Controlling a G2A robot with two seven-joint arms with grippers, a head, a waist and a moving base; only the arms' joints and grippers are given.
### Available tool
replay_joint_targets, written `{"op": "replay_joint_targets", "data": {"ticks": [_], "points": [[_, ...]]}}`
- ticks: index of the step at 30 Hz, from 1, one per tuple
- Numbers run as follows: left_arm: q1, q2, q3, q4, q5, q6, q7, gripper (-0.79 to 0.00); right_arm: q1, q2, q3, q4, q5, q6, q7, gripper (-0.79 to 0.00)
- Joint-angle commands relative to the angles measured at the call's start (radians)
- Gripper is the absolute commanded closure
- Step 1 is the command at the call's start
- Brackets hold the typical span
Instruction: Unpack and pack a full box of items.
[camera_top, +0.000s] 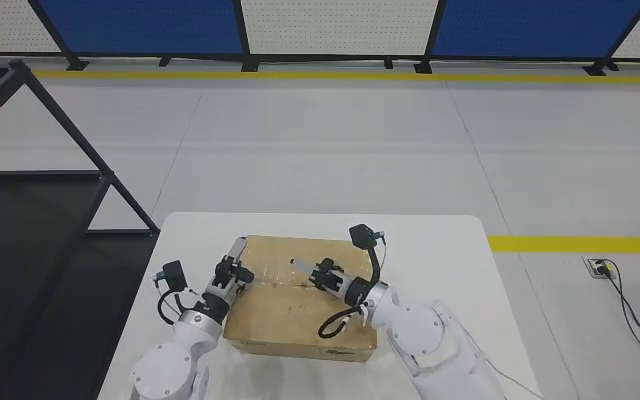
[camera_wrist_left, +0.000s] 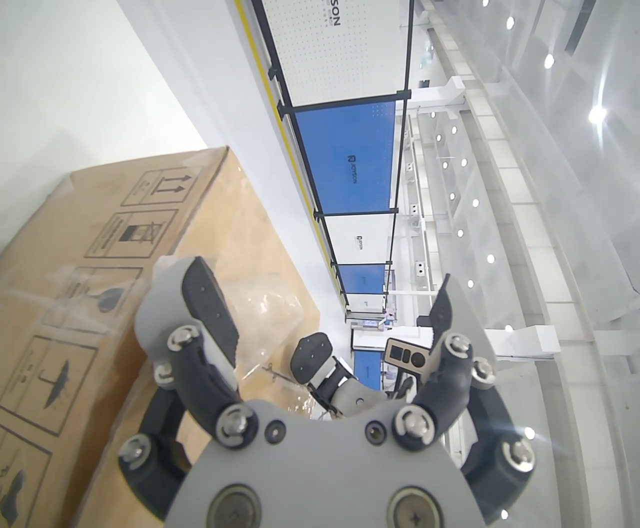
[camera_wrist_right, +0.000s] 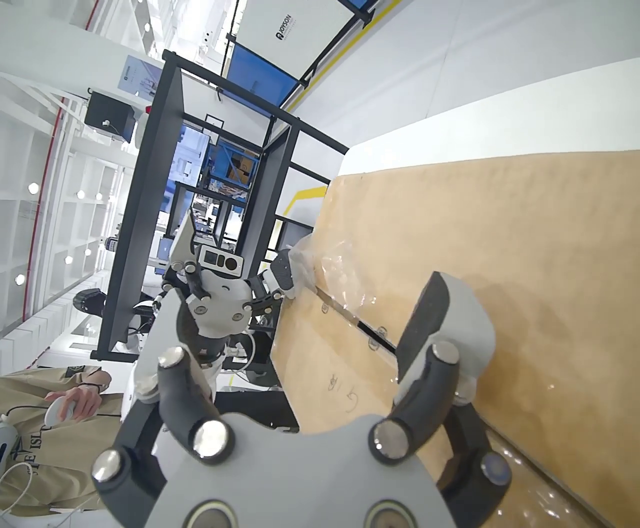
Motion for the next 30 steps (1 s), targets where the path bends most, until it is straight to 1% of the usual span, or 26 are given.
{"op": "replay_joint_targets", "data": {"ticks": [1, 4, 8, 12, 16, 21, 26, 30], "points": [[-0.001, 0.0, 0.003, 0.003, 0.0, 0.0, 0.0, -0.785, -0.008, 0.001, 0.006, -0.008, 0.017, -0.016, 0.003, -0.785], [-0.002, 0.001, 0.005, 0.005, -0.002, 0.001, 0.002, -0.785, 0.006, -0.001, 0.005, 0.002, 0.071, -0.035, 0.034, -0.785], [0.007, 0.0, 0.001, -0.001, -0.025, -0.018, 0.019, -0.785, 0.076, -0.015, -0.019, 0.055, 0.158, -0.024, 0.07, -0.785], [0.025, -0.002, -0.01, -0.014, -0.06, -0.054, 0.057, -0.785, 0.176, -0.032, -0.066, 0.129, 0.163, 0.038, 0.084, -0.785], [0.047, -0.007, -0.022, -0.034, -0.142, -0.102, 0.098, -0.785, 0.263, -0.049, -0.114, 0.195, 0.158, 0.05, 0.107, -0.785], [0.081, -0.011, -0.045, -0.086, -0.249, -0.16, 0.104, -0.785, 0.349, -0.068, -0.155, 0.266, 0.17, 0.064, 0.135, -0.785], [0.108, -0.012, -0.079, -0.141, -0.351, -0.18, 0.107, -0.785, 0.404, -0.082, -0.181, 0.304, 0.174, 0.065, 0.159, -0.785], [0.132, -0.014, -0.119, -0.191, -0.392, -0.227, 0.153, -0.785, 0.448, -0.093, -0.201, 0.328, 0.186, 0.074, 0.207, -0.785]]}}
